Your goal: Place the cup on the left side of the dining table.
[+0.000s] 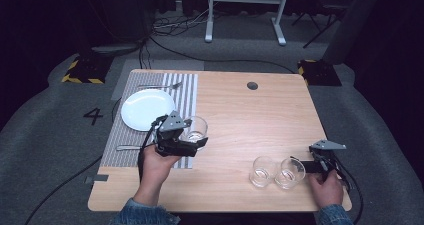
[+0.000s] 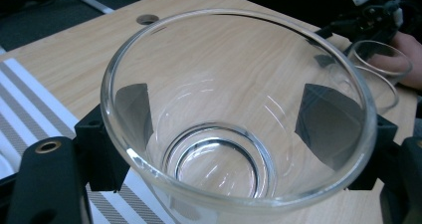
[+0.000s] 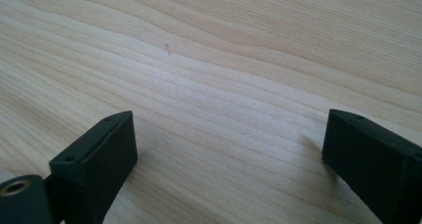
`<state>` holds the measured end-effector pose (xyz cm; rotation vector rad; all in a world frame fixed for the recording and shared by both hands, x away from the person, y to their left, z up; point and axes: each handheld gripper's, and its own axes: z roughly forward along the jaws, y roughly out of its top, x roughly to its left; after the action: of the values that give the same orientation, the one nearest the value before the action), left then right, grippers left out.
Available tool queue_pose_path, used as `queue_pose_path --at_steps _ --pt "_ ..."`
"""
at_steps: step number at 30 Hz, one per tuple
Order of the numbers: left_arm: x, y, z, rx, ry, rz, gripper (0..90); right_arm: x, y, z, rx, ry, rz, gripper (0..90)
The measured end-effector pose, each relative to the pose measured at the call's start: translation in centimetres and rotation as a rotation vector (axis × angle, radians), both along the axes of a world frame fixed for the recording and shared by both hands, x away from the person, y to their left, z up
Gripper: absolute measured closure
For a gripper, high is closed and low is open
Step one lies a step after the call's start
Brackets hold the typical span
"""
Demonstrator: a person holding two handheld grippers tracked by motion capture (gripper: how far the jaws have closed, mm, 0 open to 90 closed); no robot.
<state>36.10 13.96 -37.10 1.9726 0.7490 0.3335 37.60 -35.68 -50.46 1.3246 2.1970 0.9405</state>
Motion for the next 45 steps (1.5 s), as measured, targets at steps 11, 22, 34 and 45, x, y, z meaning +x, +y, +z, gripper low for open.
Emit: queue_pose_path --at_steps 11,22,34,45 --pt "1.4 2.3 1.0 -0.020 -0.039 0.128 19.5 0.0 0.0 0.0 0.000 0.000 0.000 7.5" --pt "3.4 4.1 1.0 -0.030 -0.045 0.270 19.6 0.0 0.0 0.0 0.000 -0.001 0.001 7.5" --pt "4.1 6.8 -0.2 -0.030 -0.034 0.378 19.6 0.0 0.0 0.0 -0.001 -0.001 0.001 7.5" --pt "5.6 6.5 -2.4 0.004 0.025 0.376 19.6 0.0 0.0 0.0 0.000 -0.001 0.001 7.5"
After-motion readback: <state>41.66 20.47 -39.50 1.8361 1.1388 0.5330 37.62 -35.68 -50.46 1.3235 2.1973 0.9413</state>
